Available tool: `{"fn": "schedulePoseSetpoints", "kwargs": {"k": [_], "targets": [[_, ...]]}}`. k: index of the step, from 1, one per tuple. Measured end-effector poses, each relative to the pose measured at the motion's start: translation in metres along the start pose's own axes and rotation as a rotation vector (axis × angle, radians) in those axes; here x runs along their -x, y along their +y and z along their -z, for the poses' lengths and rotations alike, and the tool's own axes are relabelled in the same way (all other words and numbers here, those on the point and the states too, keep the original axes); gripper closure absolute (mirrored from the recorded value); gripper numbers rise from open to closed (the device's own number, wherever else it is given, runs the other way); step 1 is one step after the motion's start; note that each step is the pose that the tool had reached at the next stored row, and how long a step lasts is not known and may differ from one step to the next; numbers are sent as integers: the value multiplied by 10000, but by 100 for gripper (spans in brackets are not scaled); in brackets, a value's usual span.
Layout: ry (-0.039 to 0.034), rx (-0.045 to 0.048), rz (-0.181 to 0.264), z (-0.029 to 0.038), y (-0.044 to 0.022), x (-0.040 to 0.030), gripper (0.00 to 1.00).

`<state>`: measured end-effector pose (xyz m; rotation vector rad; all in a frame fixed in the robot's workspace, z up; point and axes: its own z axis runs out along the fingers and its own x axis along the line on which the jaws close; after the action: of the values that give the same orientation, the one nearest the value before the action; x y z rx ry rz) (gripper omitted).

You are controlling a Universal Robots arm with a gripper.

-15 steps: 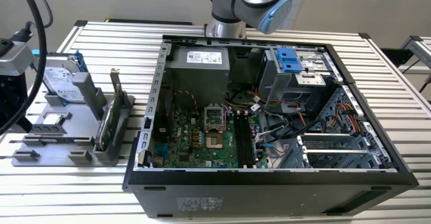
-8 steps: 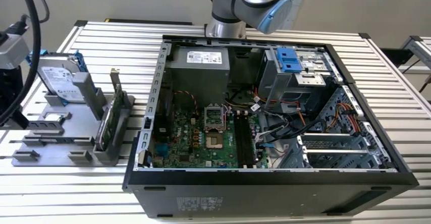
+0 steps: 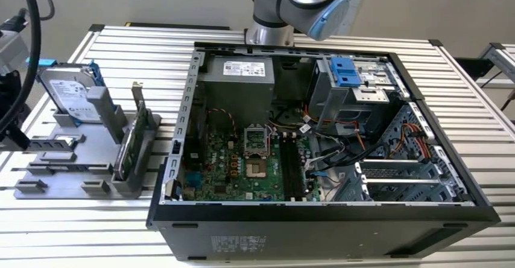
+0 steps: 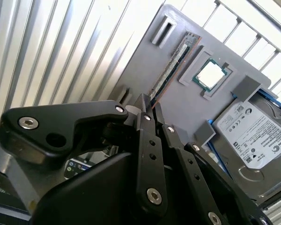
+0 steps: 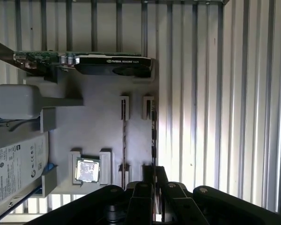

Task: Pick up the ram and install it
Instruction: 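Pick up the ram and move it above insertion slot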

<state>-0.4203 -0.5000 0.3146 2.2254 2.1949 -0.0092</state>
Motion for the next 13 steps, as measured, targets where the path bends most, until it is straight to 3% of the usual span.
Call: {"fn": "schedulePoseSetpoints", "kwargs": {"k": [13], "targets": [[0,0,0,188,1,3,100]]}}
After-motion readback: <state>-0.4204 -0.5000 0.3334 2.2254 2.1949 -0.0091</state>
